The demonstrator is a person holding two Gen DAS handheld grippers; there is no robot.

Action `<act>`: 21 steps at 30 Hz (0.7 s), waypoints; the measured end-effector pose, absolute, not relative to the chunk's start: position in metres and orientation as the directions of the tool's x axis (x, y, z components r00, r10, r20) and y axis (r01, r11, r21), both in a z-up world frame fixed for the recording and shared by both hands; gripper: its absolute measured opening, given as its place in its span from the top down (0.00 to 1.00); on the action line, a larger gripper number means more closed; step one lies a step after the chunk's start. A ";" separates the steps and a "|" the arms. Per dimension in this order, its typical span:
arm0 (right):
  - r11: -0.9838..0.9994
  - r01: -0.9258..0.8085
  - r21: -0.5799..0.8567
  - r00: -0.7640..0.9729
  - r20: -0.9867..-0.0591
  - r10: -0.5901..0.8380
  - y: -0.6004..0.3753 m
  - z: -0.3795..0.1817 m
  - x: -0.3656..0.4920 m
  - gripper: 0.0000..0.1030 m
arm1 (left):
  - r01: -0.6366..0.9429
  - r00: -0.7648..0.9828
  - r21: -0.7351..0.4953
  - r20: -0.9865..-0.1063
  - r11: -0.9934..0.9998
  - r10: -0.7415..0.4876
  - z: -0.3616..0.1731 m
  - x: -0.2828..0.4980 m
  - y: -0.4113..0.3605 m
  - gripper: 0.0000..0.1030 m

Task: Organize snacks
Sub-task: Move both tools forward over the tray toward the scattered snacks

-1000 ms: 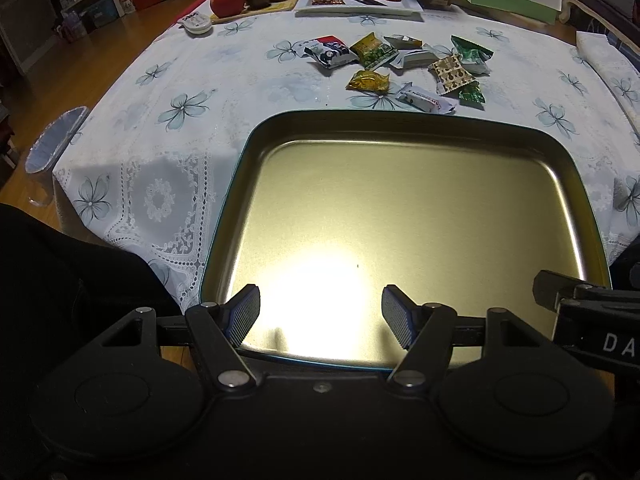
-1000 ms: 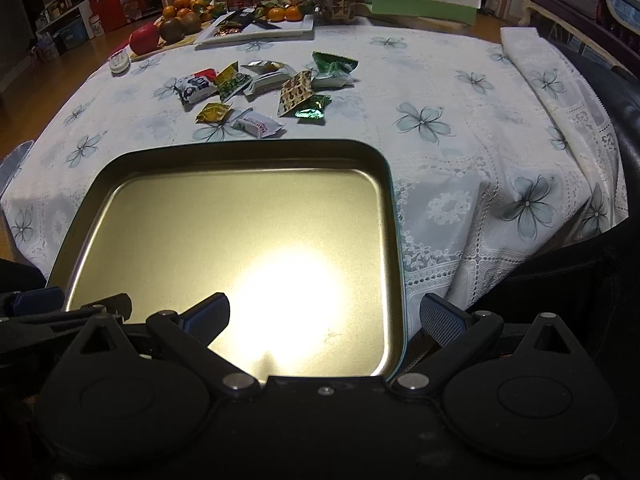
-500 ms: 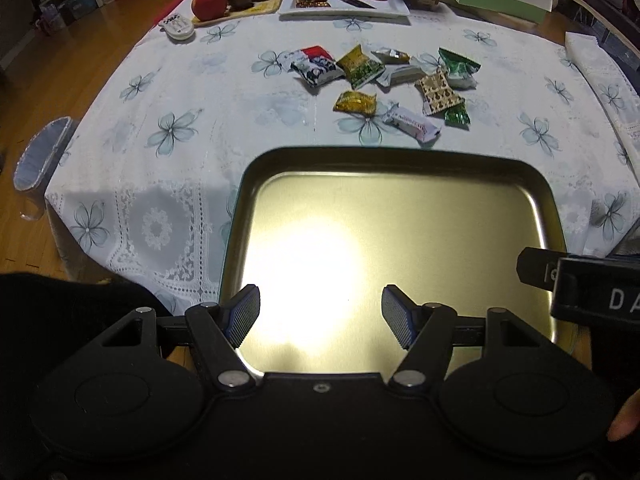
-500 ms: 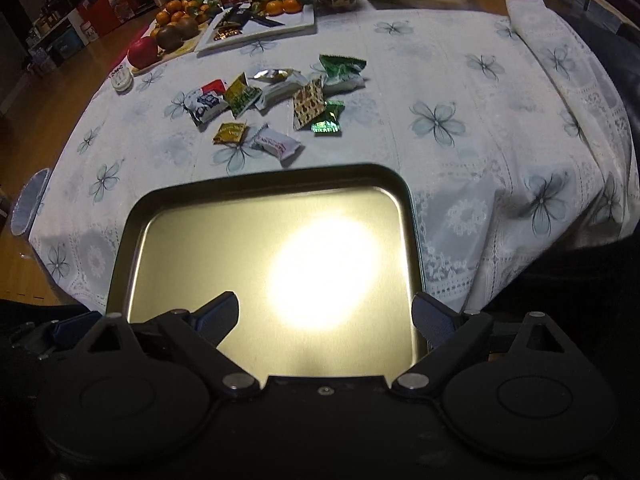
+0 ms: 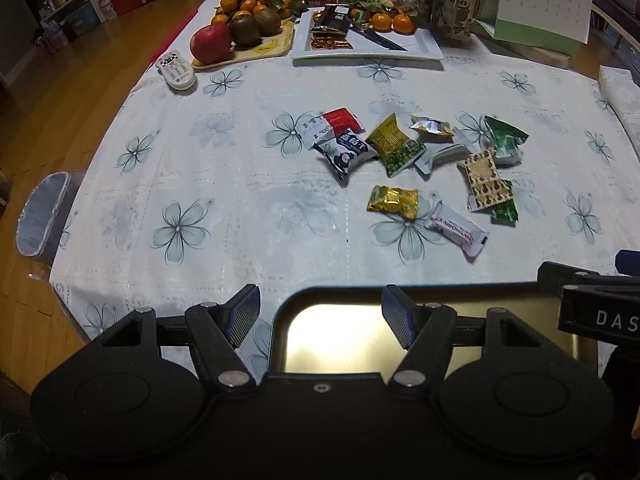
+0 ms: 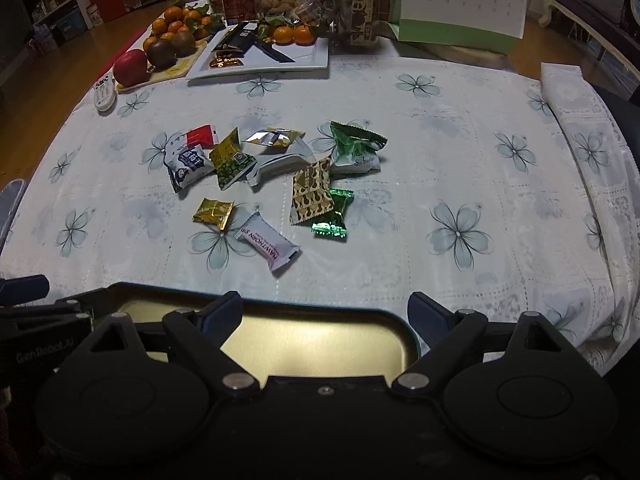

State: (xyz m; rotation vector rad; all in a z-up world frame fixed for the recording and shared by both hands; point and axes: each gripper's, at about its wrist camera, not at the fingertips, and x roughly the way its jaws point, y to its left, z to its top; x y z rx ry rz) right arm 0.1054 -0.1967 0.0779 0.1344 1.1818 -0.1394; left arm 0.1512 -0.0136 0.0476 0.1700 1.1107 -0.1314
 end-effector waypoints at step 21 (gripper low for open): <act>0.949 0.257 0.182 0.174 -0.975 0.140 -0.233 0.004 0.211 0.30 | 0.189 0.288 0.036 -0.957 0.981 -0.020 -0.019 0.252 -0.022 0.34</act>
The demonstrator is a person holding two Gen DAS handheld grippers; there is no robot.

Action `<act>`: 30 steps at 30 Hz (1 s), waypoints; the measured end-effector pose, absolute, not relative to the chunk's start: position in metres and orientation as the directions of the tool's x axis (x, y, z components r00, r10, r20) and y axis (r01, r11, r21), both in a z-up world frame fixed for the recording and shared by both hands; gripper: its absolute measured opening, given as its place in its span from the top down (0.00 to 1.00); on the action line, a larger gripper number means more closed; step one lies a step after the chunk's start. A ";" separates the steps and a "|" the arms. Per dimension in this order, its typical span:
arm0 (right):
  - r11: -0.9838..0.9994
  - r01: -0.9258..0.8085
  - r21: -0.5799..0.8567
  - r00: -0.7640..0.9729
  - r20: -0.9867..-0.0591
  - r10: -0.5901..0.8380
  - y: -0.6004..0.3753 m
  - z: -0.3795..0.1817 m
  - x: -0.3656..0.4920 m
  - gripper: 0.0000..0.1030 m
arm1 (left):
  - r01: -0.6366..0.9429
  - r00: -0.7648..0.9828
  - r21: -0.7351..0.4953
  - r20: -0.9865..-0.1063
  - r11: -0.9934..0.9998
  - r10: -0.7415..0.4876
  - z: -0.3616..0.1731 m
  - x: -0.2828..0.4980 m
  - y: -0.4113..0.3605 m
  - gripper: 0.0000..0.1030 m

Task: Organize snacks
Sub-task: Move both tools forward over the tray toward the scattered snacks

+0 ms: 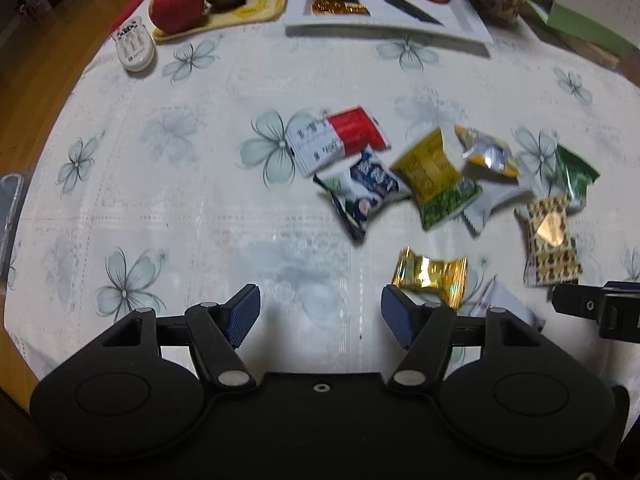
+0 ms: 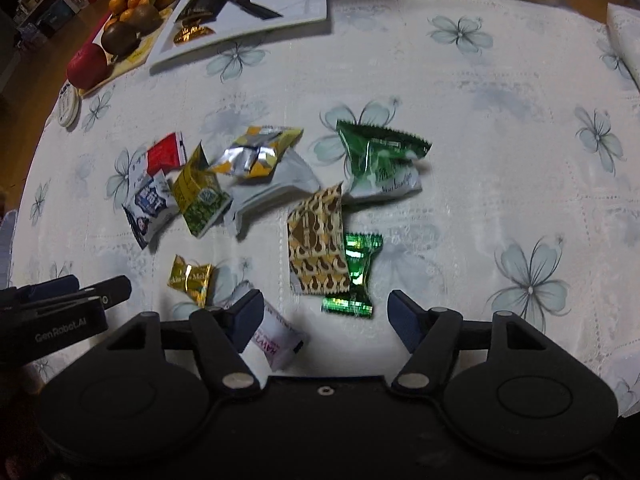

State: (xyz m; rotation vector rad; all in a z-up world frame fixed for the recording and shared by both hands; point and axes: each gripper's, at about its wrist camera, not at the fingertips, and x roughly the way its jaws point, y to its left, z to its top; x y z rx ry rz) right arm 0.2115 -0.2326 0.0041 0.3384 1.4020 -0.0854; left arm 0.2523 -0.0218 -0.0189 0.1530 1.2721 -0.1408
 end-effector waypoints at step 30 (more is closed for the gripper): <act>0.977 0.177 0.122 0.117 -0.988 0.102 -0.200 -0.004 0.131 0.30 | 0.238 0.246 0.039 -0.969 0.971 -0.021 -0.016 0.187 -0.018 0.39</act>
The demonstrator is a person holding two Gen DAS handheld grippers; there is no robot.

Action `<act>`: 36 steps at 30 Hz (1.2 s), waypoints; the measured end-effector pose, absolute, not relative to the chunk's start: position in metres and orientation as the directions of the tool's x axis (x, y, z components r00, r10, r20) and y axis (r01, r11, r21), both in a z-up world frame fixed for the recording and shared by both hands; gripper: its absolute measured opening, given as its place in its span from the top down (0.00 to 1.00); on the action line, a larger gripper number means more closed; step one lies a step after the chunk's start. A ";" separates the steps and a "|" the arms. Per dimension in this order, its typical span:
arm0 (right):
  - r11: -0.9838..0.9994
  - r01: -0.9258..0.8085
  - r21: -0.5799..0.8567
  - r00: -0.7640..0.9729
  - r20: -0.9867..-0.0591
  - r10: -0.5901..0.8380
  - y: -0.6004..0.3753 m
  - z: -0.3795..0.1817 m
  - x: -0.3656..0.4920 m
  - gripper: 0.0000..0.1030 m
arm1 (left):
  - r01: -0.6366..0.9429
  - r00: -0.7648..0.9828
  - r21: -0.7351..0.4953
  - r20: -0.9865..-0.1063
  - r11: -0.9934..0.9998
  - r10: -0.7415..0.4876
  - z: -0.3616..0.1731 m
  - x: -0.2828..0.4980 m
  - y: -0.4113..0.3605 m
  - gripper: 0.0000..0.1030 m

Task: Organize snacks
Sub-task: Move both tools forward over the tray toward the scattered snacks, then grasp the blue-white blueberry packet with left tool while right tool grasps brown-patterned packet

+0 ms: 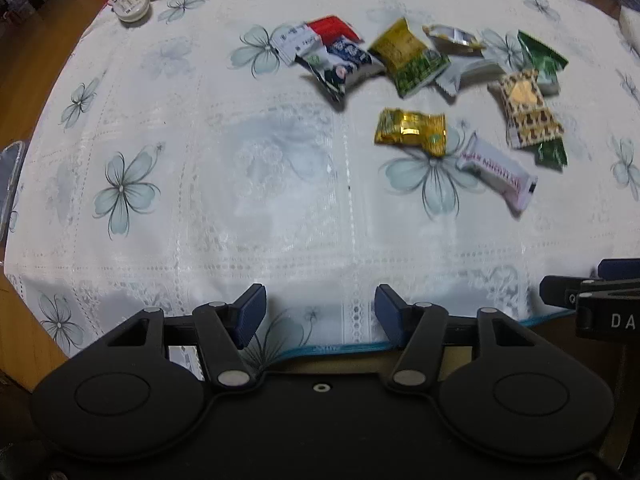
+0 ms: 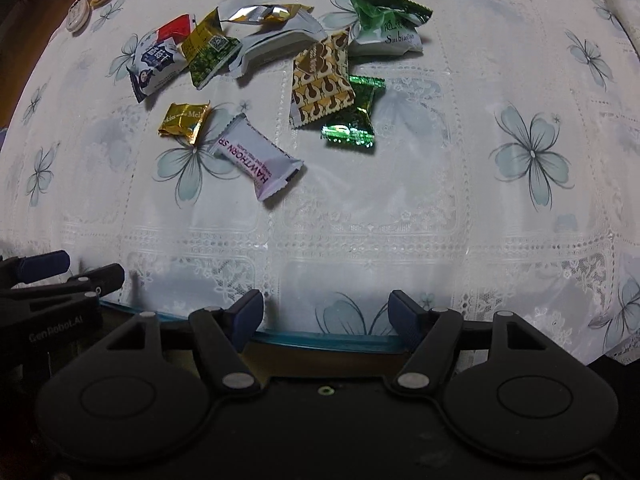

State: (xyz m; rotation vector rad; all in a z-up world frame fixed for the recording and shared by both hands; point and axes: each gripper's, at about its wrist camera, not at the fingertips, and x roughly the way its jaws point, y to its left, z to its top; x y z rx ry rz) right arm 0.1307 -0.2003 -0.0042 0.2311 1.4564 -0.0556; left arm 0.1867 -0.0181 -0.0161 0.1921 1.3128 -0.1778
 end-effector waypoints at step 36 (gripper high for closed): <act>0.925 0.338 0.173 0.154 -0.980 0.127 -0.243 -0.016 0.255 0.81 | -0.030 0.259 -0.129 -0.959 0.991 -0.117 -0.031 0.352 -0.033 0.43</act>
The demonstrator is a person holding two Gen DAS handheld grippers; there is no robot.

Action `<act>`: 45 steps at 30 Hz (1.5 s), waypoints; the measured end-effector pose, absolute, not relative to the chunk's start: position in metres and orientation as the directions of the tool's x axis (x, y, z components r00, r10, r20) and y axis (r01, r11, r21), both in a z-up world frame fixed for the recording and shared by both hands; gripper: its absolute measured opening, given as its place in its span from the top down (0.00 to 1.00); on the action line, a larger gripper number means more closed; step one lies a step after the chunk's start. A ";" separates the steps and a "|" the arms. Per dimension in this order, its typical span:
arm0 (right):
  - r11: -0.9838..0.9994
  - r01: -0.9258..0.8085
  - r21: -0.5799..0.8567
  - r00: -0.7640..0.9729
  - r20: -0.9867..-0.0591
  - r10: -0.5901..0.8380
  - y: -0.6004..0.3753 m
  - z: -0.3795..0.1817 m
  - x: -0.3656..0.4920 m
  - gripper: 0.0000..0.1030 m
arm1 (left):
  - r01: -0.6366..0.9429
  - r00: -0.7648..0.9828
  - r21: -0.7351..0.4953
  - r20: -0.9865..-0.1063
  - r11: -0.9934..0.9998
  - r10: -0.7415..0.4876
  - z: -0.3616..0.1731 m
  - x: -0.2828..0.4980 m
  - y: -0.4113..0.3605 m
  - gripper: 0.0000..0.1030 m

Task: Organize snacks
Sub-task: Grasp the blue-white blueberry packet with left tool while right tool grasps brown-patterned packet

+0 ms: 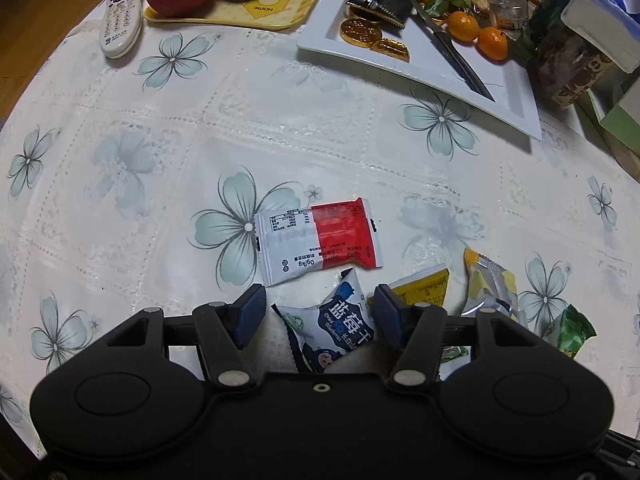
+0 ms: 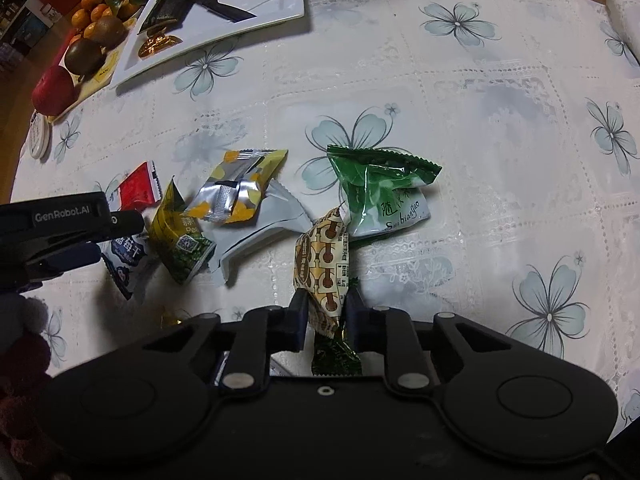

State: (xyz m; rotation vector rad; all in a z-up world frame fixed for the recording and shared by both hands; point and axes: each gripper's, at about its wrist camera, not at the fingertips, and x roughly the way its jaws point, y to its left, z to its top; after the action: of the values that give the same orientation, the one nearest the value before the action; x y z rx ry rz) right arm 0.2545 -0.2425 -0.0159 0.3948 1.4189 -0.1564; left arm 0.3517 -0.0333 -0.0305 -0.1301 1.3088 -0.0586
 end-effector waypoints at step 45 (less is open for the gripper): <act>0.928 0.359 0.103 0.185 -0.982 0.037 -0.239 -0.029 0.272 0.67 | 0.330 0.320 -0.010 -0.939 0.944 -0.122 -0.010 0.291 -0.039 0.46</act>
State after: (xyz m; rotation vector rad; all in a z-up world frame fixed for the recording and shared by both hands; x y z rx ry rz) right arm 0.2716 -0.2387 -0.0287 0.3432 1.3741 -0.2326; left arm 0.2912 -0.0395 -0.0101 0.1961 1.2106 -0.2995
